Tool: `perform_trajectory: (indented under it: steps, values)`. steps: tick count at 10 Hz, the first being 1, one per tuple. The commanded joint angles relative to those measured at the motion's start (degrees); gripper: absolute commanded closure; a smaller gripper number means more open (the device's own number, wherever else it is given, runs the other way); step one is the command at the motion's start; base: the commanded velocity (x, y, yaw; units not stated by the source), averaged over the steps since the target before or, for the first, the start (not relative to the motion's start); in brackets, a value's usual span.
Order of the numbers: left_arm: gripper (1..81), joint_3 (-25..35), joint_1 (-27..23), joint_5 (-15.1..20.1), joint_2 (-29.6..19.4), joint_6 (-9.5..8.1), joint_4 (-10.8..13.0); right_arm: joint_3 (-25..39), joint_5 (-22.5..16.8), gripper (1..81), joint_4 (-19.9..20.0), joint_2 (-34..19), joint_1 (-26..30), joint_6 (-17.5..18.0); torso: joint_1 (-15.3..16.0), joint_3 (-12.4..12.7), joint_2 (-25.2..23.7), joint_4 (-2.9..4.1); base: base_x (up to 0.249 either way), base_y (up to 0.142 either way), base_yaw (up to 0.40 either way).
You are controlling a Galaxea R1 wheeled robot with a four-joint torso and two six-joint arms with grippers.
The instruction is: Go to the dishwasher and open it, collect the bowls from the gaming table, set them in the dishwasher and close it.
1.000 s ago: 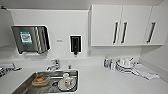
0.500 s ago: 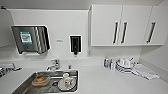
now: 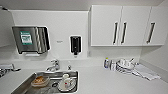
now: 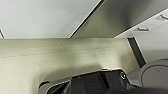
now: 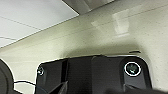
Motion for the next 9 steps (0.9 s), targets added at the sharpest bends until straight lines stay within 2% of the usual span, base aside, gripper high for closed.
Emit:
perform_trajectory:
  steps: [1,5,8,9]
  values:
    - [1.0,1.04,-4.3,1.94,-2.62,0.31,0.45,1.26,-2.95,1.0,0.59,-1.54,4.43,-0.07,3.6,-4.8,-5.58,0.0,0.0,0.0,0.0]
    - [1.0,0.16,-4.3,1.94,-2.62,0.31,0.37,1.25,-2.95,1.0,0.67,-1.54,4.52,-0.07,8.37,-11.09,-13.05,0.0,0.0,0.0,0.0]
    - [1.0,0.51,-4.74,1.94,-3.32,0.31,0.19,1.26,-2.95,1.0,0.67,-1.54,4.52,-0.07,12.24,-13.63,-19.09,0.0,0.0,0.0,0.0]
    - [1.0,0.94,-4.92,1.94,-3.67,0.23,0.1,1.26,-2.86,1.0,0.67,-1.54,4.52,-0.07,13.57,-13.58,-21.17,0.0,0.0,0.0,0.0]
